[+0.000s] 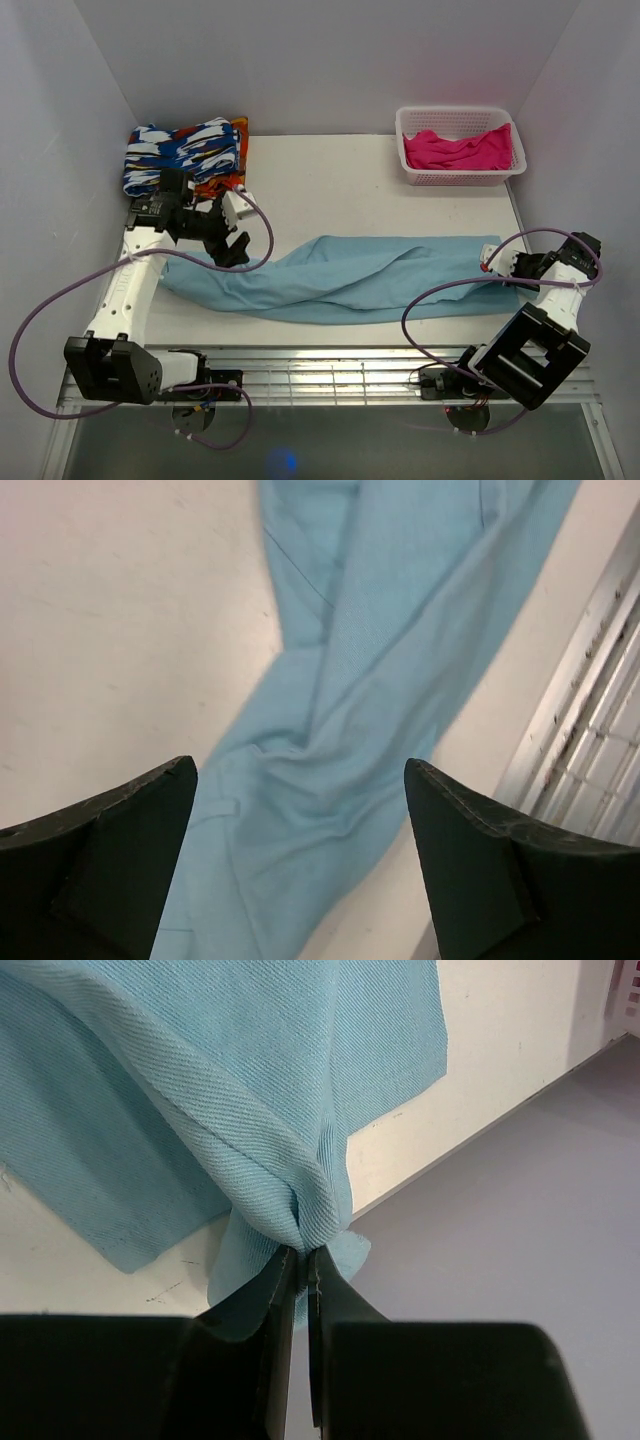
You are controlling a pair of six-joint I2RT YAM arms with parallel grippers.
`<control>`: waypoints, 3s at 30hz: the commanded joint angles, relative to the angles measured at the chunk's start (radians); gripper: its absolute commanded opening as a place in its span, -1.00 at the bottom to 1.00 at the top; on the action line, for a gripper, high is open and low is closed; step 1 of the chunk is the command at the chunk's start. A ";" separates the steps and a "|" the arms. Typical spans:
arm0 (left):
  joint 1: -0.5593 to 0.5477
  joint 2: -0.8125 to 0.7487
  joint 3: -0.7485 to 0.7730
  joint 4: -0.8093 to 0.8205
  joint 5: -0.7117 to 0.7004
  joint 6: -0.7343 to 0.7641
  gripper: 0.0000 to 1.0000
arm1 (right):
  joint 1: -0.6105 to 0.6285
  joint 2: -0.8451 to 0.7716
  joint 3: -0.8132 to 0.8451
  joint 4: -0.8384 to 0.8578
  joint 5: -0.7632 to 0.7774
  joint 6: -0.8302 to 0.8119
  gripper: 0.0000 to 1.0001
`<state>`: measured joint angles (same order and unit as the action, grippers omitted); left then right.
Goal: Fold and stack the trousers
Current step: Flatten the trousers out
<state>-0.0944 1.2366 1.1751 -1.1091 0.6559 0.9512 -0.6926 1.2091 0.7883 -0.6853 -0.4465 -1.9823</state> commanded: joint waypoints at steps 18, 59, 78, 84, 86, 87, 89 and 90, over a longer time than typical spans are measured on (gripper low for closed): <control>0.332 0.599 0.296 -0.009 -0.003 -0.133 0.84 | -0.004 -0.002 0.022 -0.008 -0.017 -0.147 -0.85; 0.556 0.330 0.337 0.260 0.238 -0.491 -1.00 | -0.067 0.081 0.273 0.064 -0.139 -0.035 -0.85; 0.555 0.439 0.057 0.175 0.176 -0.387 -1.00 | 0.051 0.040 0.043 0.105 -0.110 -0.171 -0.85; 0.555 0.327 -0.064 0.129 0.183 -0.307 -0.75 | 0.128 0.075 -0.001 0.164 -0.060 -0.109 -0.85; 0.555 0.320 -0.039 0.124 0.189 -0.308 -0.44 | 0.143 0.084 0.005 0.170 -0.054 -0.086 -0.85; 0.555 0.325 -0.022 0.120 0.204 -0.307 -0.34 | 0.148 0.087 0.009 0.168 -0.047 -0.082 -0.85; 0.555 0.337 0.038 0.101 0.224 -0.302 -0.18 | 0.150 0.093 0.023 0.167 -0.043 -0.073 -0.85; 0.555 0.351 0.058 0.091 0.237 -0.295 -0.06 | 0.150 0.096 0.029 0.165 -0.035 -0.069 -0.85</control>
<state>0.4561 1.6226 1.1580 -1.0008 0.8303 0.6228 -0.5484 1.2945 0.7906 -0.5400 -0.4877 -1.9942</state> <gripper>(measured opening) 0.432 0.092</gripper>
